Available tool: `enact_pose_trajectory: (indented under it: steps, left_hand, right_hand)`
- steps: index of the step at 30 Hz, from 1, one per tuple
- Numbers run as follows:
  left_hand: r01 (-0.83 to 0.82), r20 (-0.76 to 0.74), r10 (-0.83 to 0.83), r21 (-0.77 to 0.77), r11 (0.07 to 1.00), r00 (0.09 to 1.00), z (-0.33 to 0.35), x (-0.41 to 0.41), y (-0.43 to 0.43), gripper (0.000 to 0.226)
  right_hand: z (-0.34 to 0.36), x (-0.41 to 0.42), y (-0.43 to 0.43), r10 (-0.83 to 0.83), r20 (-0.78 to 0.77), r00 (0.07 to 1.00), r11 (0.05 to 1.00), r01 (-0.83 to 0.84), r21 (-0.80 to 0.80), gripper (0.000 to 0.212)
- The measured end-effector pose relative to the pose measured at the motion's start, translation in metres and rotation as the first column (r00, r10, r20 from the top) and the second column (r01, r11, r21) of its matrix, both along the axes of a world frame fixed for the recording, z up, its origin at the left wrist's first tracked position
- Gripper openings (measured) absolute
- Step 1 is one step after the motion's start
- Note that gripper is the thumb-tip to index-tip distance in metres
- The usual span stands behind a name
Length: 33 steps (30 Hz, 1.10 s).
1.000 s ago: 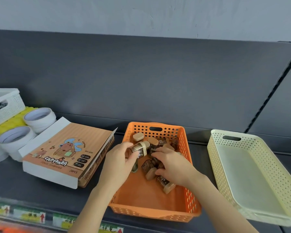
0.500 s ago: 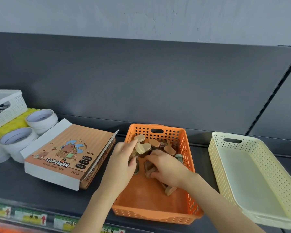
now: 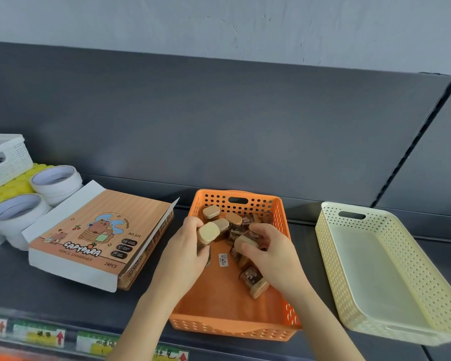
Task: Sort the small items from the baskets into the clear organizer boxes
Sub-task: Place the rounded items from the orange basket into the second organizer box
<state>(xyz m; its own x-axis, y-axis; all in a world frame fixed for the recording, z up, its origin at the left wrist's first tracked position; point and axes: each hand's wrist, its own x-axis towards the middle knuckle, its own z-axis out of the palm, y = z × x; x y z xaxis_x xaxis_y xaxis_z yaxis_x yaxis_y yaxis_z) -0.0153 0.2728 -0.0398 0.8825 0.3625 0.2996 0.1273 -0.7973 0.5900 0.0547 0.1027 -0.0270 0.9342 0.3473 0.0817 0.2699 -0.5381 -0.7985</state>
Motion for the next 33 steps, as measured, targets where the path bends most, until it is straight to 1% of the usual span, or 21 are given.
enact_pose_trajectory:
  steps: [4,8,12,15,18,22,23,25,28,33]
  left_hand:
    - [0.048,-0.036,-0.048,-0.005,0.999,0.998,0.003,0.000,-0.001,0.071]
    - [0.090,-0.045,-0.090,-0.003,0.996,0.995,0.006,0.000,-0.002,0.065]
    - [0.084,0.002,-0.084,-0.041,0.996,0.997,0.009,0.000,-0.005,0.061]
    - [0.108,0.033,-0.106,-0.052,0.993,0.994,0.012,-0.003,-0.009,0.061]
    - [0.135,0.044,-0.132,-0.070,0.988,0.990,0.012,-0.005,-0.010,0.063]
    - [0.160,0.048,-0.156,-0.094,0.983,0.987,0.016,-0.003,-0.013,0.065]
    - [0.169,0.054,-0.164,-0.097,0.981,0.985,0.019,-0.002,-0.014,0.065]
    - [0.203,0.076,-0.196,-0.099,0.974,0.978,0.022,0.001,-0.018,0.065]
    - [0.262,0.084,-0.254,-0.096,0.960,0.963,0.023,0.007,-0.028,0.064]
    - [0.351,0.069,-0.345,-0.101,0.931,0.936,0.026,0.011,-0.055,0.065]
  right_hand:
    - [0.000,-0.001,0.000,-0.003,-0.030,1.000,0.999,0.004,0.045,0.051]
    - [0.001,-0.003,0.002,0.009,-0.059,0.998,0.996,-0.004,0.090,0.037]
    - [0.009,-0.007,0.003,0.010,-0.123,0.992,0.973,0.019,0.230,0.023]
    - [0.013,-0.010,0.002,-0.006,-0.141,0.990,0.948,0.050,0.316,0.027]
    - [0.014,-0.017,0.000,-0.033,-0.143,0.989,0.909,0.090,0.408,0.026]
    - [0.016,-0.027,-0.008,-0.097,-0.226,0.969,0.837,0.203,0.509,0.021]
    - [0.017,-0.029,-0.011,-0.098,-0.248,0.964,0.832,0.216,0.511,0.024]
    - [0.017,-0.032,-0.016,-0.112,-0.262,0.959,0.853,0.228,0.469,0.037]
    - [0.017,-0.038,-0.021,-0.176,-0.199,0.964,0.884,0.244,0.399,0.049]
    - [0.017,-0.048,-0.046,-0.300,-0.141,0.943,0.849,0.332,0.410,0.041]
